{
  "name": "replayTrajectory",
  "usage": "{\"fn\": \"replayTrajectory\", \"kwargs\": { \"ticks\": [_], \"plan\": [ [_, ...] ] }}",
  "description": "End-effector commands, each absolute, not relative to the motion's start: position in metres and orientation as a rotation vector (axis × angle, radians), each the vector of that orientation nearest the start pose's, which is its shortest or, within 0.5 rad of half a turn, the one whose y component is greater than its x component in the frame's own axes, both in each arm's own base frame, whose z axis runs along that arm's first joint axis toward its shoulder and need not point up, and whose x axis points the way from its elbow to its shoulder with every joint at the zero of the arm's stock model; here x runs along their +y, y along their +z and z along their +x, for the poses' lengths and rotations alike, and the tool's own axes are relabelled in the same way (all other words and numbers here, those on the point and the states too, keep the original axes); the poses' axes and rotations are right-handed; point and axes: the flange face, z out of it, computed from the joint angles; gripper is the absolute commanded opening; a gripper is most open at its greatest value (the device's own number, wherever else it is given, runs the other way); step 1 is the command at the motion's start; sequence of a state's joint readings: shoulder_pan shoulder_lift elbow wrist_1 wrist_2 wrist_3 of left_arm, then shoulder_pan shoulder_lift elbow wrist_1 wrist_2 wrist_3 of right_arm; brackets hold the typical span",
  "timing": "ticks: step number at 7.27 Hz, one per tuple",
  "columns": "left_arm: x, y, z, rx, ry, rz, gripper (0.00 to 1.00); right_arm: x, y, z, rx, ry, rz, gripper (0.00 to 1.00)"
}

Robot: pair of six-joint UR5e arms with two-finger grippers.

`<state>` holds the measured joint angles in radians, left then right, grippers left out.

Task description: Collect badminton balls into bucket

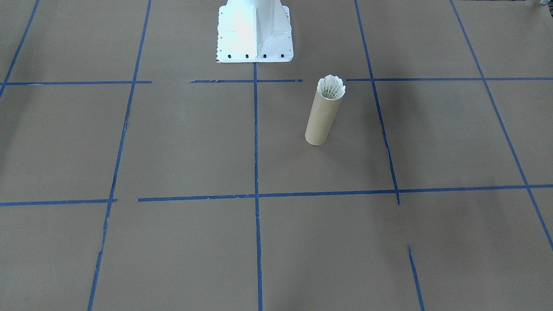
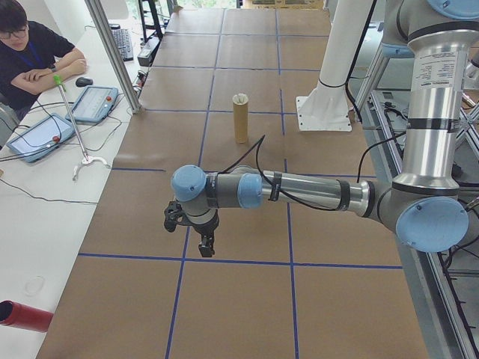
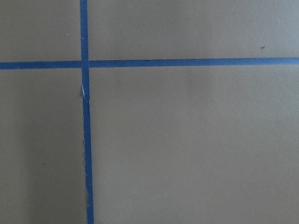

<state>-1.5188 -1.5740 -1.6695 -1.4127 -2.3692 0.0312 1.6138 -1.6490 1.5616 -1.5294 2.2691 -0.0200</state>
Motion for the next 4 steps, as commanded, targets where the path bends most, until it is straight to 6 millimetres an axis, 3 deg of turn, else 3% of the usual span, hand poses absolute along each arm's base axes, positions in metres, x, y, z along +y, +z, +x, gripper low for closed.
{"fn": "replayTrajectory", "kwargs": {
  "ticks": [1,4],
  "plan": [
    [-0.4849,0.6283,-0.0381,0.813,0.147,-0.031,1.00,-0.4502,0.7013,0.0887,-0.699,0.038,-0.022,1.00],
    [-0.4847,0.6207,-0.0451,0.809,0.159,-0.004,1.00,-0.4502,0.7013,0.0887,-0.699,0.038,-0.022,1.00]
  ]
}}
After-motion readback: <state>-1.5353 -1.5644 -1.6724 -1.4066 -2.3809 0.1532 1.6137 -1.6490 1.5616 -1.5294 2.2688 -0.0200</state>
